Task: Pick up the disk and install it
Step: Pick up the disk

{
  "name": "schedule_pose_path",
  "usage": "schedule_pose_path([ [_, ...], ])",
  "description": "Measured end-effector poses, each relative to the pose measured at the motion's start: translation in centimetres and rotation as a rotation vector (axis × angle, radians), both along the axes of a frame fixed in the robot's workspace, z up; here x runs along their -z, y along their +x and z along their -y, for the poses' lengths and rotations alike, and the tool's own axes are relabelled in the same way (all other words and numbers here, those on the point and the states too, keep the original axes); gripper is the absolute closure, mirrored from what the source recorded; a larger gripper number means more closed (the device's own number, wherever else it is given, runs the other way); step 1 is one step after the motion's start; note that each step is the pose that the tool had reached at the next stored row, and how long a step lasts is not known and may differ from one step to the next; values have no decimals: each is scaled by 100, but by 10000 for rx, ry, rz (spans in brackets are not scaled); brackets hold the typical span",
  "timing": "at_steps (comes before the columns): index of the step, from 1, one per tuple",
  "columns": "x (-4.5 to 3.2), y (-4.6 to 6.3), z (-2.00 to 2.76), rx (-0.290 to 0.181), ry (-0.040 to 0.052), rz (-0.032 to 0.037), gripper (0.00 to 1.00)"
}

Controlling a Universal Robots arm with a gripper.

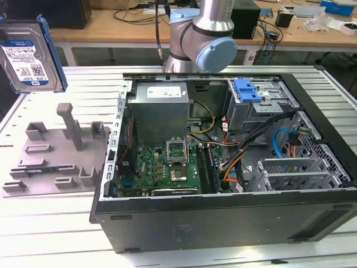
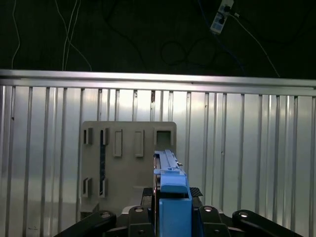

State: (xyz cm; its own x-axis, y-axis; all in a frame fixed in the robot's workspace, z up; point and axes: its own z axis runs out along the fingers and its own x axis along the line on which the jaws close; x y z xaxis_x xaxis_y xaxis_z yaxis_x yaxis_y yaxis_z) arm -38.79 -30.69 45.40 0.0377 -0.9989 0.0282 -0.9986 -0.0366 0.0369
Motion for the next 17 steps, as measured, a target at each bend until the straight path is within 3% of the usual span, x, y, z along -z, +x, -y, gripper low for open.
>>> schedule_pose_path([
  [11,-201,65,0,0,0,0,63],
  [17,-217,71,0,0,1,1,63],
])
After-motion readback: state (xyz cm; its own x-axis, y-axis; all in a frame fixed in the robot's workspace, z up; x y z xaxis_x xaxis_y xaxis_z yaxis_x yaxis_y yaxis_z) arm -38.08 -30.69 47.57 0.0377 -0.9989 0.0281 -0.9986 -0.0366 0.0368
